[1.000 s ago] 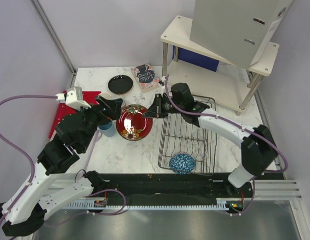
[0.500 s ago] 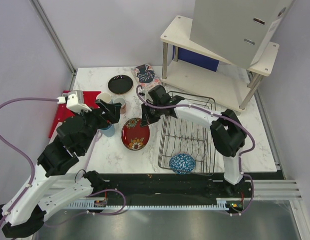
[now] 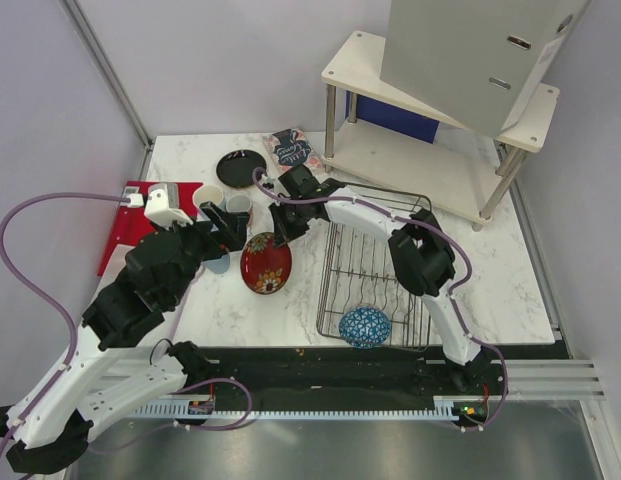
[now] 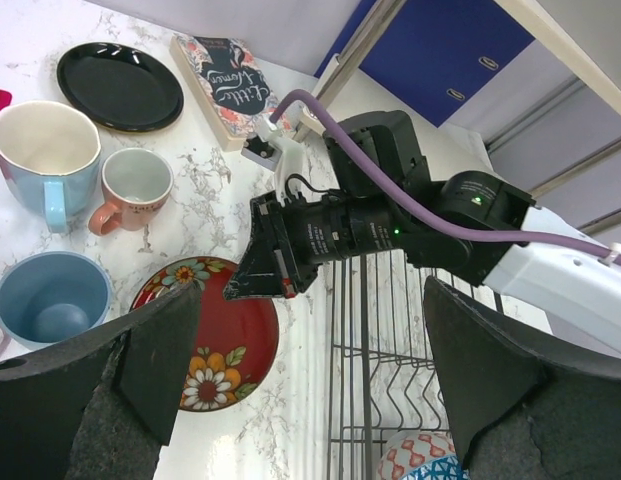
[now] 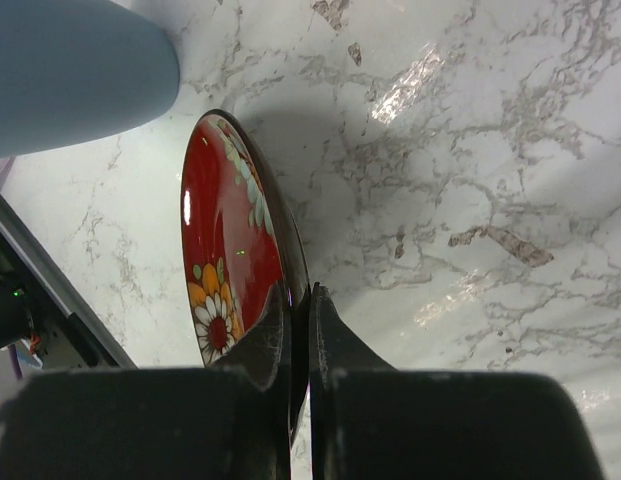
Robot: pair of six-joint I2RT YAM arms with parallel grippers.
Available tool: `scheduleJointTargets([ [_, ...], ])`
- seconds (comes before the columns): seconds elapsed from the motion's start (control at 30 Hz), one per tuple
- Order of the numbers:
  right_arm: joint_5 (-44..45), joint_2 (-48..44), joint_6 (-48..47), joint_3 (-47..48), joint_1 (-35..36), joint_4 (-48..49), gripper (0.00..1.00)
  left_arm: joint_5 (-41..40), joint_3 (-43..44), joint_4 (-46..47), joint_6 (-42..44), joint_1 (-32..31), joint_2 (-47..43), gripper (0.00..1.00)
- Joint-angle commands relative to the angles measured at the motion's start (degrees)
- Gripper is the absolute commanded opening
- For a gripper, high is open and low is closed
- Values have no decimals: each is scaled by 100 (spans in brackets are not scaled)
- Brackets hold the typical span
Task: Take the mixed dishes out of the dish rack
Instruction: Place the plate at the center of the board.
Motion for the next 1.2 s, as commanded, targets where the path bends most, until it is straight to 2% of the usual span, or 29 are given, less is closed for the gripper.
scheduleJointTargets([
  [0.0,-259,271,-60,412,22,-129,0,61,-44,72,-149,-7,2,97],
  [0.13,-233,430,-95,377,31,-138,2,79,-88,80,-158,2,-33,97],
  [0.23,-180,465,-95,325,22,-138,10,97,-114,72,-193,2,-33,97],
  [0.37,22,307,-131,228,22,-129,28,114,-132,72,-211,2,-33,97],
  [0.47,224,245,-166,202,5,-147,36,132,-132,72,-220,2,-7,97],
  [0.73,935,175,-148,210,-31,-208,41,149,-149,80,-228,2,2,97],
  [1.03,1858,-80,10,263,-285,-208,43,167,-176,72,-220,2,19,97],
  [1.17,2210,-710,115,71,-356,-86,42,176,-193,72,-211,2,11,98],
])
